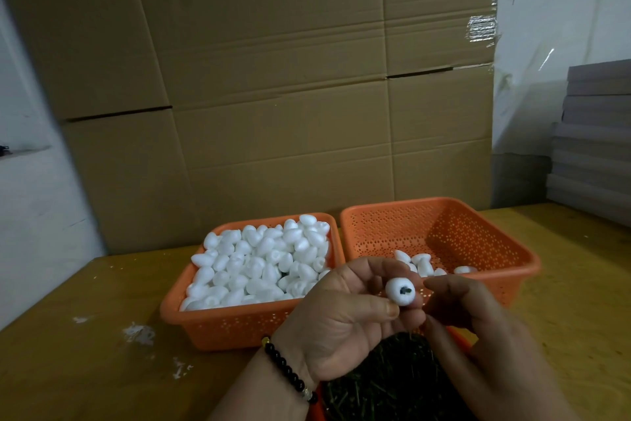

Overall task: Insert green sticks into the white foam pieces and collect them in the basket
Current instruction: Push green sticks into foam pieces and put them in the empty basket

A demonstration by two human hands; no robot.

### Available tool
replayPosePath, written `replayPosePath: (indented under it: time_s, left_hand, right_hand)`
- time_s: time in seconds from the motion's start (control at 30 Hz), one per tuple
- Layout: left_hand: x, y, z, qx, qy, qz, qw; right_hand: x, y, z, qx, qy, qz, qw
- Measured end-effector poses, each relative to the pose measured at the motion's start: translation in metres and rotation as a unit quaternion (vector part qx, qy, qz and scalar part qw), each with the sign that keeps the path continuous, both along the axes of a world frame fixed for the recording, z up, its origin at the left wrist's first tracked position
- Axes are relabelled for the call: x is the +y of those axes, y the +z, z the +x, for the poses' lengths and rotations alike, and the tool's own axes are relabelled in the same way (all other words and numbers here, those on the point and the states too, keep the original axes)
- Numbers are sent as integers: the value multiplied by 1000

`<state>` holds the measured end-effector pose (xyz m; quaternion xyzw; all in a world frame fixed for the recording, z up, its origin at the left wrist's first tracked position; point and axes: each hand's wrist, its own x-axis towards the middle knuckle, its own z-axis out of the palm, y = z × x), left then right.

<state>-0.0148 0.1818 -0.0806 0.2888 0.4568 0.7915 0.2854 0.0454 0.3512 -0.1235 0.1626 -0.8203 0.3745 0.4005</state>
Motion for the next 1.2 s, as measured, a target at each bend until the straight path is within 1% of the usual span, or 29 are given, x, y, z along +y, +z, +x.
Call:
replayPosePath:
  time_s: [0.2,0.27,0.37,0.43,0.57,0.67,0.73,0.8,0.83,0.87,0.9,0.93,1.0,1.03,1.07,1.1,1.13,1.17,1.2]
  left_hand:
    - [4,-2,-3,-39,75,-11,996]
    - [6,-2,-4,-52,118,-50,990]
    - [10,-7,-6,-77,198,-108,971]
    - [12,-9,-7,-82,228,-132,961]
    - [14,-10,-7,-90,243,-155,953]
    - [17,-12,-8,-99,247,-151,952]
    - [19,-11,-8,-102,249,-149,952]
    - [19,-10,-11,-74,255,-164,950]
    - [19,-8,-13,-36,269,-187,944]
    - [18,-7,-17,19,293,-221,930]
    - [17,-5,-23,85,326,-260,905]
    - [15,-2,-29,154,362,-300,869]
    - [15,3,-43,277,418,-378,779]
    - [17,4,-49,323,434,-416,731]
    - [19,4,-55,358,443,-447,690]
    - [22,4,-61,384,445,-473,657]
    - [24,4,-66,401,438,-497,633]
    - [26,3,-70,410,424,-518,619]
    - [27,3,-74,408,403,-536,620]
  right_hand:
    - [1,1,0,-21,-11,43,999]
    - [1,0,0,-29,-20,54,998]
    - [1,0,1,-39,-39,72,996]
    - [-1,1,2,-43,-45,80,995]
    - [-3,6,5,-58,-44,82,994]
    - [-4,8,6,-80,-33,89,992]
    - [-6,10,7,-88,-42,98,990]
    - [-6,12,8,-100,-38,98,989]
    - [-7,13,9,-112,-36,103,988]
    - [-8,12,10,-125,-36,110,985]
    - [-7,12,9,-135,-40,119,983]
    - [-7,11,9,-144,-38,125,981]
    - [-7,12,9,-194,-25,139,971]
    - [-8,9,8,-196,-22,141,970]
    - [-7,5,8,-194,-16,144,970]
    - [-9,7,8,-199,-13,162,966]
    - [-7,5,7,-211,-12,192,958]
    - [-9,6,6,-214,-2,216,953]
    - [-10,6,4,-219,-5,255,942]
